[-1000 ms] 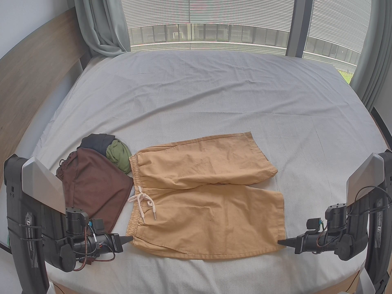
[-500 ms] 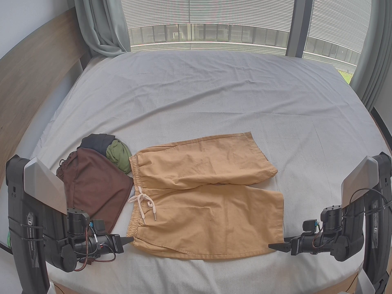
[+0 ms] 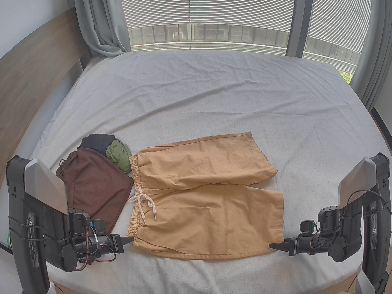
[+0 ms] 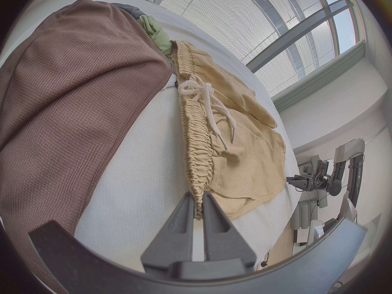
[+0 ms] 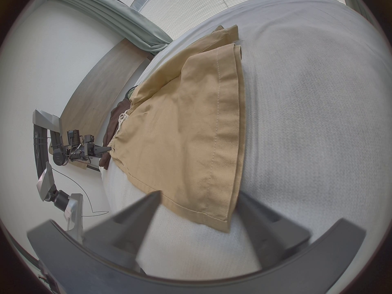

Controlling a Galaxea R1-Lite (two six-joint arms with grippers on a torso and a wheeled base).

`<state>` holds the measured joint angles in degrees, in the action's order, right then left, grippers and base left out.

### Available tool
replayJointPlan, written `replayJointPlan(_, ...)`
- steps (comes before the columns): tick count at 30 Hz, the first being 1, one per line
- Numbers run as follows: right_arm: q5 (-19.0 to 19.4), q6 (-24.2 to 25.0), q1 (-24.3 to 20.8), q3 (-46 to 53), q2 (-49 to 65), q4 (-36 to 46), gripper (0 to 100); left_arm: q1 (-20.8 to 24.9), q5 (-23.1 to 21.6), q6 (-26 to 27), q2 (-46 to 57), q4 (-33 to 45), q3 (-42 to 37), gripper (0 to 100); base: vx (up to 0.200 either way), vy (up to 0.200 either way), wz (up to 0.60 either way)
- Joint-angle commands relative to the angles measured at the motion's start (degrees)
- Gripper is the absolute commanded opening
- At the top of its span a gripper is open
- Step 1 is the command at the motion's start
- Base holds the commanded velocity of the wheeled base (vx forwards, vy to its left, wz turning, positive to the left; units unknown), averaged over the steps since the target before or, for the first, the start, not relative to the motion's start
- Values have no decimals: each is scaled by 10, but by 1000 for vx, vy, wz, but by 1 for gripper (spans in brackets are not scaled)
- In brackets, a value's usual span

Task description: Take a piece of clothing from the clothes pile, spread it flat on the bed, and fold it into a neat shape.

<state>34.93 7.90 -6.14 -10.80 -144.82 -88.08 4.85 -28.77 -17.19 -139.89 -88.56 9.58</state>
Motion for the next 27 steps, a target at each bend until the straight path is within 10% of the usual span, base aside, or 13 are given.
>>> replayJointPlan(1, 1, -1, 0, 3, -2, -2, 0, 0, 0, 0, -4, 0, 2, 0, 0, 0, 0)
replayJointPlan(27, 1, -37, 4, 82, 14, -2, 0, -48, -80, 79, 12, 1, -74, 0, 0, 0, 0)
